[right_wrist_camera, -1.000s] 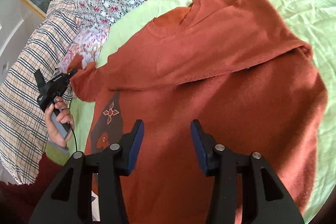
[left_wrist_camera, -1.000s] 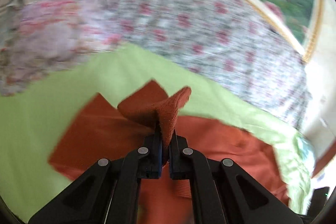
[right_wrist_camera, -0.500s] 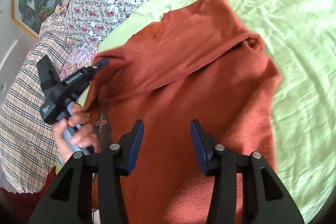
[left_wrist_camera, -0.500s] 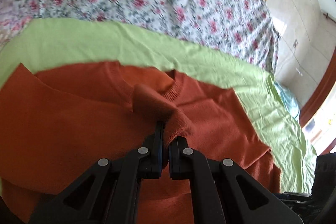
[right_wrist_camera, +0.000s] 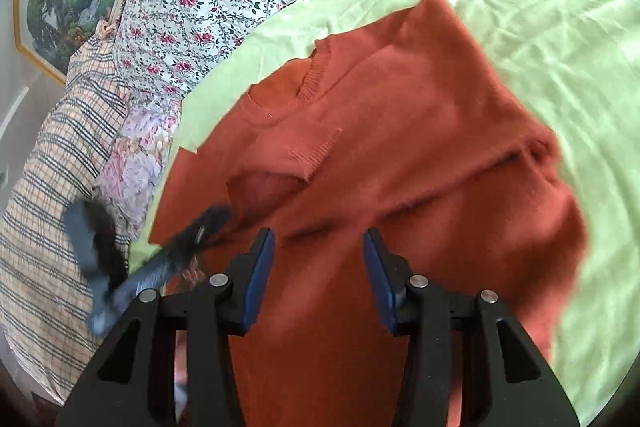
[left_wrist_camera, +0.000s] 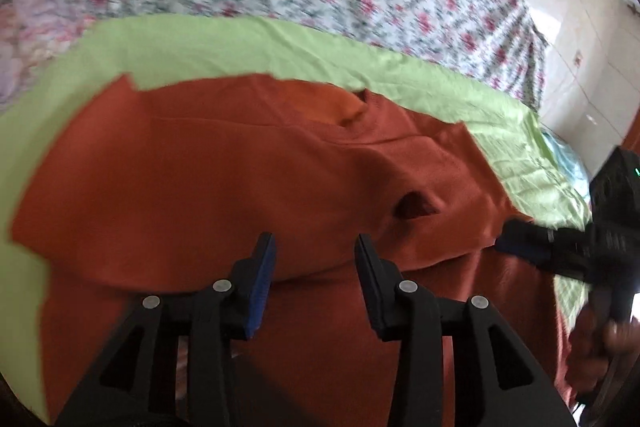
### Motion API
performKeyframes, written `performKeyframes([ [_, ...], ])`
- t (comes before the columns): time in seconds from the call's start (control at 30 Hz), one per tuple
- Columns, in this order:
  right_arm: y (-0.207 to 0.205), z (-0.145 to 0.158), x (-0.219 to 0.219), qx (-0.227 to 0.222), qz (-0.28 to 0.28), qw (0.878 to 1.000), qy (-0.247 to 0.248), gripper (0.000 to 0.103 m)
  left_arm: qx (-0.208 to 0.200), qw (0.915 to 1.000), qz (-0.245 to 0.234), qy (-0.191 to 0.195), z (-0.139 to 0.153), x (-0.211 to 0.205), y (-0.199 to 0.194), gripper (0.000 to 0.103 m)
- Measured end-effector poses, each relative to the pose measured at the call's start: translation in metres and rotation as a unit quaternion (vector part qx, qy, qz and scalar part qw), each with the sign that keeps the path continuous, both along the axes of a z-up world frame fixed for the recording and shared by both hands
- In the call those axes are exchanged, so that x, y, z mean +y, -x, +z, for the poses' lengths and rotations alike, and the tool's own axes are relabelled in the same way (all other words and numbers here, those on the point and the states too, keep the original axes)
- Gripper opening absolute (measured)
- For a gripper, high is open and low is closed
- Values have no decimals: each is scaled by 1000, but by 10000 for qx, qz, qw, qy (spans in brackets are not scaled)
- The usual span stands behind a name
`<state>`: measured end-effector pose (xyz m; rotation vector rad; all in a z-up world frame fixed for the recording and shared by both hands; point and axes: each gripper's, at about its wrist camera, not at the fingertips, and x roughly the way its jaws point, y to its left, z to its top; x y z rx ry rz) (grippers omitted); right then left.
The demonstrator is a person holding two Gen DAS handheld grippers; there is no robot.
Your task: Fold small clothes
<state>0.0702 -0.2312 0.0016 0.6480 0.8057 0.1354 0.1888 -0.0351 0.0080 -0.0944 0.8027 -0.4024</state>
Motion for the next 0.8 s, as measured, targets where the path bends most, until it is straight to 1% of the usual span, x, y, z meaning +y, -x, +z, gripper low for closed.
performKeyframes([
  [0.07, -16, 2, 0, -16, -12, 10000, -97, 54, -147, 9989, 429, -117, 7, 34, 11, 43],
  [0.13, -36, 0, -2, 40, -94, 9998, -193, 68, -217, 9943, 995, -327, 9, 69, 17, 43],
  [0.17, -47, -3, -3, 120, -99, 9994, -302, 69, -198, 9913, 1249, -369, 9, 85, 18, 43],
  [0.23, -64, -12, -2, 259, -84, 9982, -538, 69, -115, 9867, 1601, -270, 7, 117, 18, 43],
  [0.3, -77, -19, 4, 365, -43, 9971, -673, 69, 53, 9838, 1779, -210, 0, 137, 14, 43],
  [0.33, -81, -22, 8, 417, -30, 9966, -704, 69, 144, 9836, 1789, -173, -4, 143, 12, 43],
  [0.4, -88, -26, 14, 516, -59, 9965, -657, 71, 273, 9832, 1794, -174, -11, 148, 7, 43],
  [0.47, -93, -27, 19, 473, -94, 9969, -626, 71, 382, 9831, 1781, -199, -18, 147, 0, 43],
  [0.5, -96, -26, 20, 417, -85, 9972, -620, 63, 450, 9827, 1781, -242, -22, 145, -5, 43],
  [0.53, -98, -25, 20, 363, -39, 9975, -608, 40, 537, 9819, 1787, -322, -26, 142, -11, 43],
  [0.57, -100, -24, 20, 347, -5, 9977, -581, 29, 616, 9815, 1770, -401, -30, 139, -17, 43],
  [0.6, -103, -23, 20, 354, 8, 9980, -523, 8, 641, 9812, 1766, -450, -32, 136, -21, 43],
  [0.63, -103, -19, 19, 298, 39, 9985, -447, 1, 629, 9807, 1788, -479, -32, 134, -26, 43],
  [0.7, -98, -7, 15, 76, 9, 9996, -289, 1, 603, 9797, 1841, -519, -31, 132, -36, 43],
  [0.8, -76, 25, 2, -467, -156, 9988, 55, 0, 620, 9776, 1945, -509, -31, 134, -46, 43],
])
